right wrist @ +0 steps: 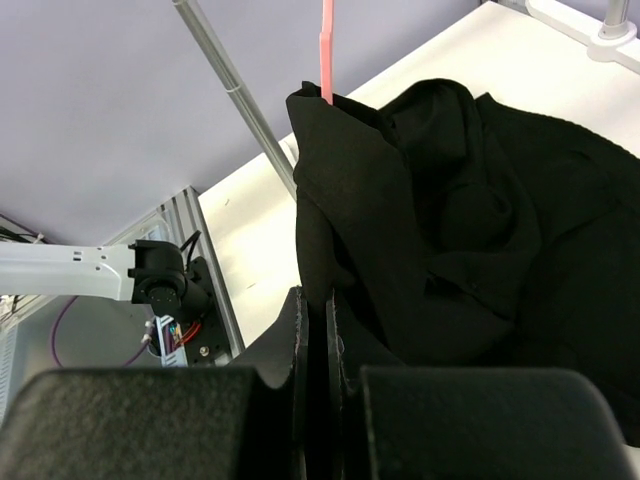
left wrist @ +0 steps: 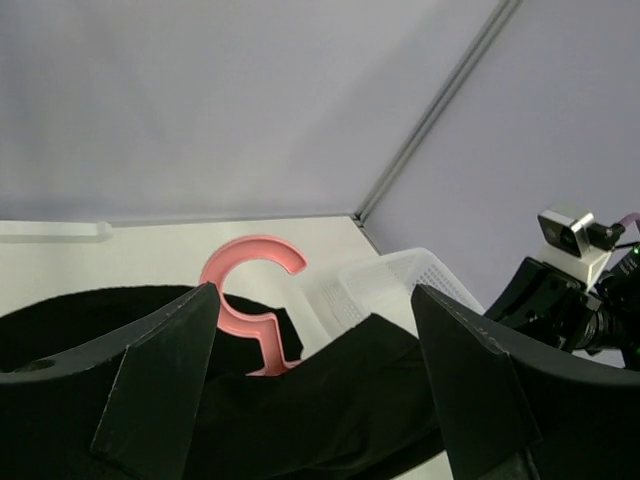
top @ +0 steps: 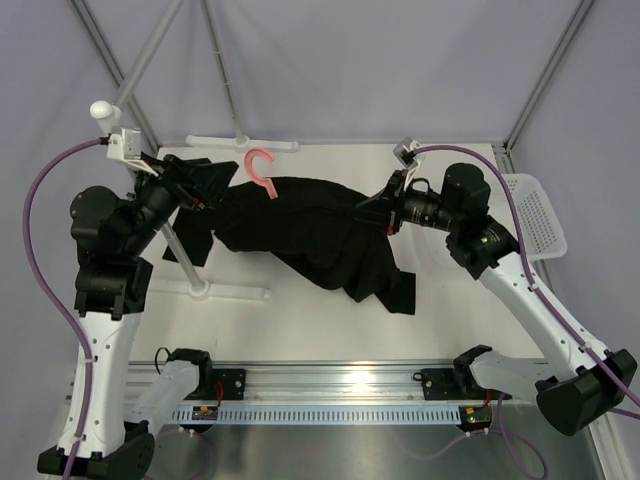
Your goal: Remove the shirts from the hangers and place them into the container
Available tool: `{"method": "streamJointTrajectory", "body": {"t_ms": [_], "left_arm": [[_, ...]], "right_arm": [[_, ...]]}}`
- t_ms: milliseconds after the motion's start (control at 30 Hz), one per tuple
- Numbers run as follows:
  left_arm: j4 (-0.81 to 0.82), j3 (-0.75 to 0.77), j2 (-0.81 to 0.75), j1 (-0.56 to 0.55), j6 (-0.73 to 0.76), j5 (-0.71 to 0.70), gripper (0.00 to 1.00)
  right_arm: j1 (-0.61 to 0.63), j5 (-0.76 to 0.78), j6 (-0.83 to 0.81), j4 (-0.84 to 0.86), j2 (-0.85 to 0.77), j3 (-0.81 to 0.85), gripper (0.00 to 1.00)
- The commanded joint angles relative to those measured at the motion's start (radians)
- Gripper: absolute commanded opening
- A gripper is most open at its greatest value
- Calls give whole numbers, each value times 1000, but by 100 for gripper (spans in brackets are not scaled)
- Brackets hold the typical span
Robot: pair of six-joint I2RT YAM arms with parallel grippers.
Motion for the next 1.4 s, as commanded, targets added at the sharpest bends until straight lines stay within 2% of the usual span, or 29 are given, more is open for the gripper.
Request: {"method": "streamJointTrajectory", "body": {"t_ms": [0,67,433,833,1000,1200,1367], "left_arm": [[15,-34,-6,-78,29,-69,82],[5,-44,-6,-138,75,-130,81],[-5,-40,49,-301,177,-354,80],[14,-21,113,-454,191,-489,76],[12,-34,116,-473,184,-522,56],[-6,-31,119,-520,184,-577,43],[-22,-23,129,-542,184,-592,27]], "right_arm": [[8,-39,32,43,-54,56,0],[7,-34,44,30,-71,65,0],[8,-60,90,-27,-134,114,0],[8,-56,84,-51,-158,125,0],[7,-30,78,-63,-164,122,0],[7,-11,72,-74,-165,122,0],[8,-2,70,-76,-165,131,0]]}}
